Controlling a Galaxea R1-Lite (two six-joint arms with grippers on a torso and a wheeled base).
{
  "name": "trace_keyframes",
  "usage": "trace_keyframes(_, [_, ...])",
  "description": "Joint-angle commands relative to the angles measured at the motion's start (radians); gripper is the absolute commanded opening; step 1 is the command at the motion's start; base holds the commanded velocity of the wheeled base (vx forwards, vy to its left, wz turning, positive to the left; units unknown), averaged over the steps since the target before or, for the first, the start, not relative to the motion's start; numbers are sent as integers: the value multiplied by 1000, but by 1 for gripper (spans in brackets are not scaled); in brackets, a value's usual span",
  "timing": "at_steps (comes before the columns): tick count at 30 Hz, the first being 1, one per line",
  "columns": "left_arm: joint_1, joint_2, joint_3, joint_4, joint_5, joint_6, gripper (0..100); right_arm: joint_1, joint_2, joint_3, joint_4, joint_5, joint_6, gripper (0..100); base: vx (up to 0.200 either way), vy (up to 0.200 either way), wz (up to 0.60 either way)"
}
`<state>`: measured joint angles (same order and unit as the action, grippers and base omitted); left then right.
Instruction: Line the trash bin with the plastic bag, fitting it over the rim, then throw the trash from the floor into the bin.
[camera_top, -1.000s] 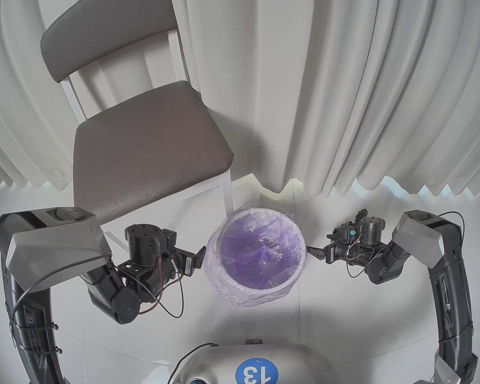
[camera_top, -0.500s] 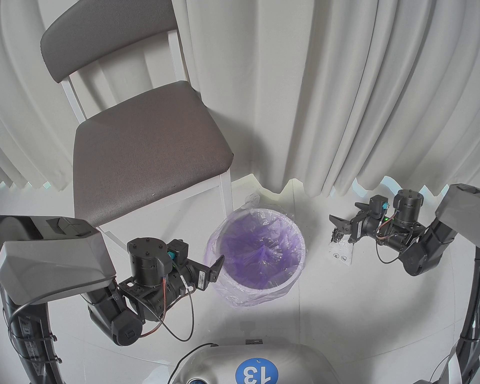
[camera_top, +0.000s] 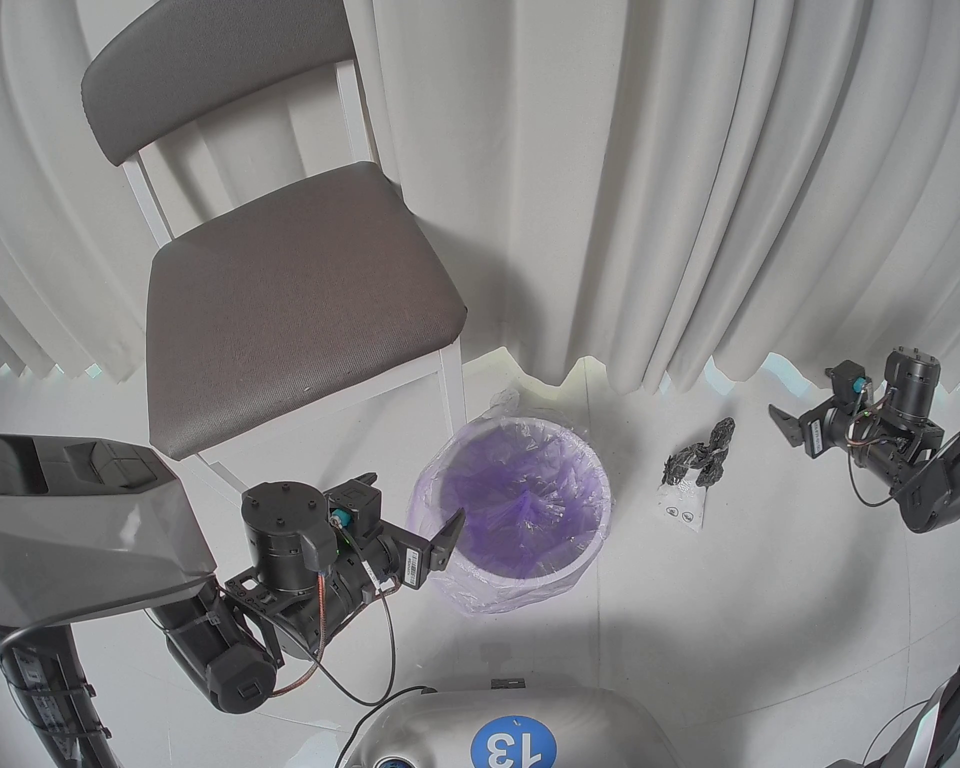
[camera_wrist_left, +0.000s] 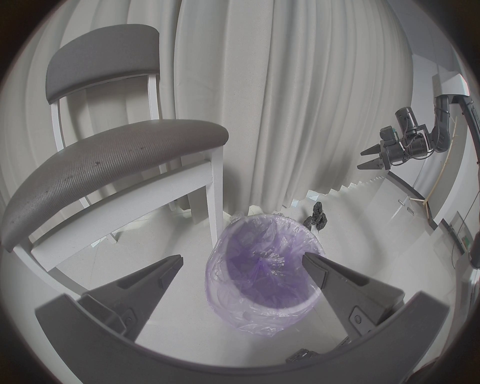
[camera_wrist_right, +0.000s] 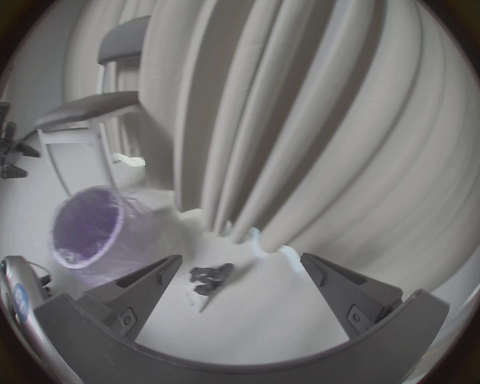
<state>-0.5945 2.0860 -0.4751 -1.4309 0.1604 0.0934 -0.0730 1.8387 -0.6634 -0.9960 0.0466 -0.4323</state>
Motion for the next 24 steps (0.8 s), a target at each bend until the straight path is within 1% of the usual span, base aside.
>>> trace_keyframes(1, [-15,6,61,-45,1,-1,100,-37,-127,110,-67,-85,27,100,0,0,0])
trace_keyframes(3, [-13,14,73,-46,1,-3,100,-37,-142,134,-75,-85,43,100,0,0,0])
trace_keyframes(5, [2,63,90,-48,-5,-21,100,-25,-210,222,-75,-83,136,100,0,0,0])
trace_keyframes(7, [41,109,96,-49,-19,-31,100,-8,-259,283,-76,-63,219,100,0,0,0])
trace_keyframes(8, [70,140,95,-54,-42,-21,100,2,-286,314,-78,-40,248,100,0,0,0])
trace_keyframes(10, [127,206,78,-76,-130,3,100,1,-361,361,-67,7,257,100,0,0,0])
trace_keyframes(11, [127,206,78,-76,-130,3,100,1,-361,361,-67,7,257,100,0,0,0])
trace_keyframes(12, [176,249,55,-117,-211,35,100,-1,-423,396,-50,26,256,100,0,0,0])
trace_keyframes(13, [226,287,44,-140,-285,71,100,-1,-484,426,-13,30,251,100,0,0,0])
trace_keyframes(14, [226,287,44,-140,-285,71,100,-1,-484,426,-13,30,251,100,0,0,0])
trace_keyframes(15, [277,313,41,-140,-375,137,100,-1,-582,449,82,30,225,100,0,0,0])
trace_keyframes(17, [305,332,43,-140,-443,166,100,1,-684,449,214,30,201,100,0,0,0])
trace_keyframes(18, [306,333,41,-140,-446,167,100,1,-691,449,224,30,199,100,0,0,0])
trace_keyframes(19, [314,352,29,-140,-498,170,100,7,-779,432,364,32,195,100,0,0,0])
trace_keyframes(20, [314,358,23,-140,-518,167,100,10,-828,416,442,33,193,100,0,0,0])
trace_keyframes(22, [305,373,15,-140,-530,167,100,12,-900,378,573,35,193,100,0,0,0])
trace_keyframes(23, [305,373,15,-140,-530,167,100,12,-900,378,573,35,193,100,0,0,0])
trace_keyframes(24, [275,399,13,-140,-526,172,100,10,-954,355,663,41,193,100,0,0,0])
